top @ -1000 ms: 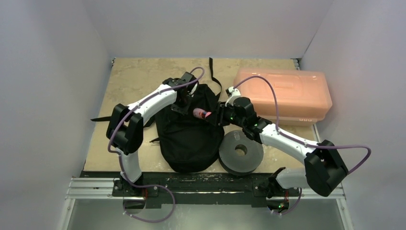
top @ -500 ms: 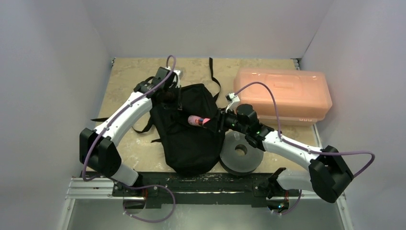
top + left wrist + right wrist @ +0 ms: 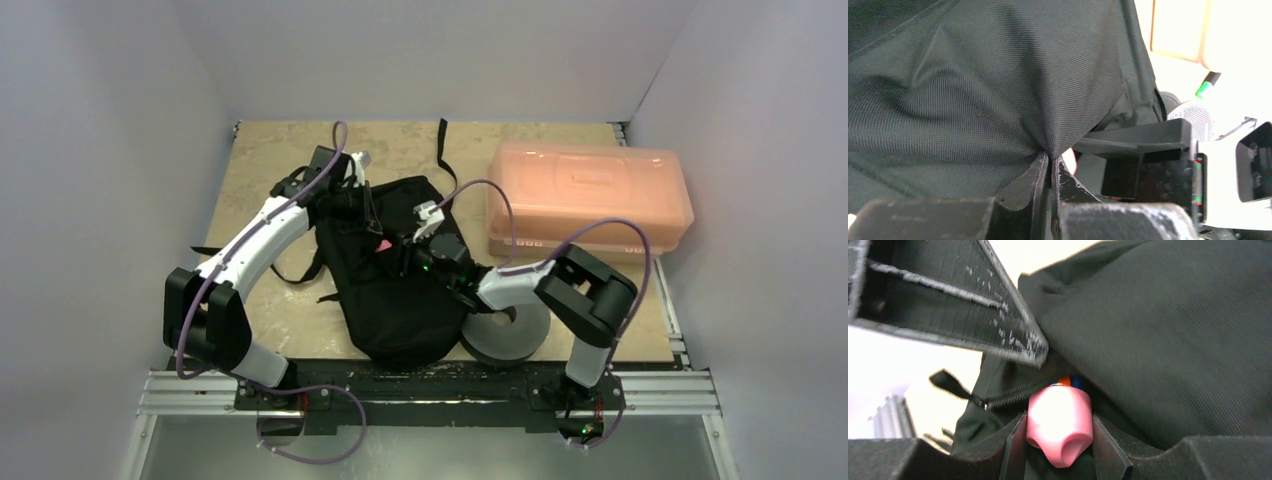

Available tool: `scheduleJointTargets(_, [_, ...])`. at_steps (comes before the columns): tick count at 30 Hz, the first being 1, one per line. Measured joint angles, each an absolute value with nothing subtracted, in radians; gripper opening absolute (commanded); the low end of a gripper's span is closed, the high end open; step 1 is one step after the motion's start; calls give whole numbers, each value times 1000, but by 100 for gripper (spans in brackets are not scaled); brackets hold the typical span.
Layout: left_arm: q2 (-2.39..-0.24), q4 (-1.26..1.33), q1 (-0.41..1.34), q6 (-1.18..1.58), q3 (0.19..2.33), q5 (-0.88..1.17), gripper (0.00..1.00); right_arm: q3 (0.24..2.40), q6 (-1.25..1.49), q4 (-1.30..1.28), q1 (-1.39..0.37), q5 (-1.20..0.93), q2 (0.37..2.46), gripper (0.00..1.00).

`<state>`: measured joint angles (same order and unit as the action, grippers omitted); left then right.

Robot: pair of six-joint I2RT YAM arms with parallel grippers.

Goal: Pack the student bag
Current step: Place the stationery in the student bag.

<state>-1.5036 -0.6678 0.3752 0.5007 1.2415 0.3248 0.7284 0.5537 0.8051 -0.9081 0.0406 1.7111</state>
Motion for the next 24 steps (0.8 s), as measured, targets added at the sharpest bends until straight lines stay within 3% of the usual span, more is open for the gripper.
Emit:
scheduleJointTargets(6, [-1501,-688,305,459,1242,310,0,952,445,760,-934,113,1890,50])
scheduleJointTargets(15, [-1494,-713,281,402,1253,352,0,1032,377,435,-938,141,1800,86])
scheduleJointTargets(19, [-1494,-723,271,396,1253,372,0,1012,345,334,-936,129,1702,83])
scheduleJointTargets(24, [-1499,-725,266,397,1253,397,0,966,342,311,-925,109,1639,46])
